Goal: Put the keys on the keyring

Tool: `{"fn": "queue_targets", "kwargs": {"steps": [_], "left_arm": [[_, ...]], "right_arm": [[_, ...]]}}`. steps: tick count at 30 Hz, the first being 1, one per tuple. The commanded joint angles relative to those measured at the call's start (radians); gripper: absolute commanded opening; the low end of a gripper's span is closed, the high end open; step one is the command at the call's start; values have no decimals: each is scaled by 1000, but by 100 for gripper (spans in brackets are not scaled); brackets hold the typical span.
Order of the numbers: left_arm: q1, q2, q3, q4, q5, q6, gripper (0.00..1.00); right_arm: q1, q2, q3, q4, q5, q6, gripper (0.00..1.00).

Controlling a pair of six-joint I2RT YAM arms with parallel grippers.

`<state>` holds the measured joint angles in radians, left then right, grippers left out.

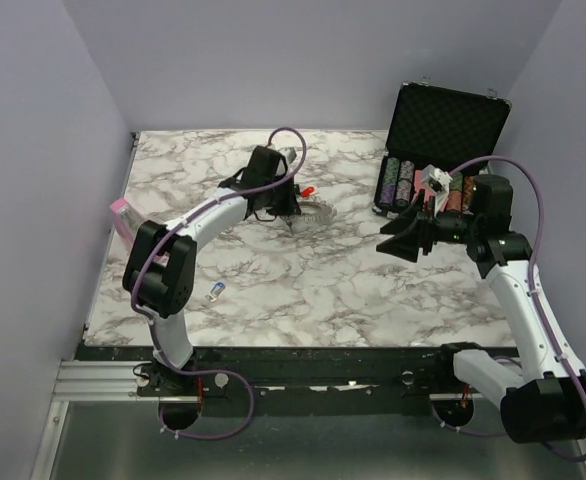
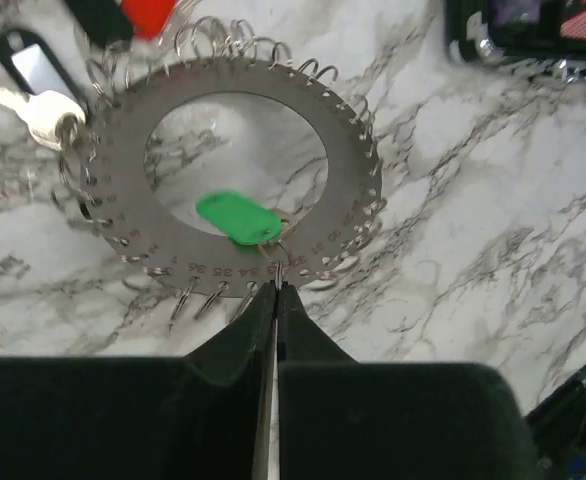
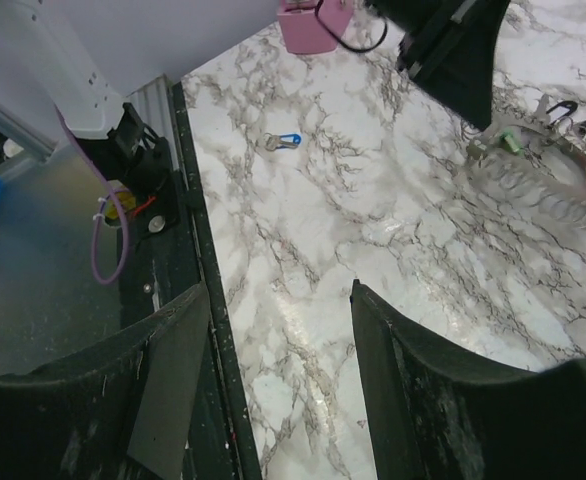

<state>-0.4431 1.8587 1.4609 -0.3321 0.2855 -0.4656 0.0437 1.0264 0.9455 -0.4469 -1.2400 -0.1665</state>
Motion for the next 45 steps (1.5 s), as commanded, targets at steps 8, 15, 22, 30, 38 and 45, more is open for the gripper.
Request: {"fn": "queue_targets", "kwargs": {"steps": [8,15,22,30,38,45], "left_arm": [[-48,-343,-279,194,-25,2,61],[-28,-789,-480,246,-137,99,88],[250,-1182,-622,118,174,65,99],[261,-1325,-626,-131,190,243,99],[262,-1426,-702,-44,225,38,99],[262,-1484,-709,-53,225,-47,99]], "right_arm": [[-16,-23,64,-102,56,-56,67],[-28,0,133,-147,186,-47,70],[-38,24,232,-150,304,21,76],[-38,37,289,-113,379,143,86],[-91,3,259,-29,431,318,92],[-93,-35,245,22,527,418,95]]}}
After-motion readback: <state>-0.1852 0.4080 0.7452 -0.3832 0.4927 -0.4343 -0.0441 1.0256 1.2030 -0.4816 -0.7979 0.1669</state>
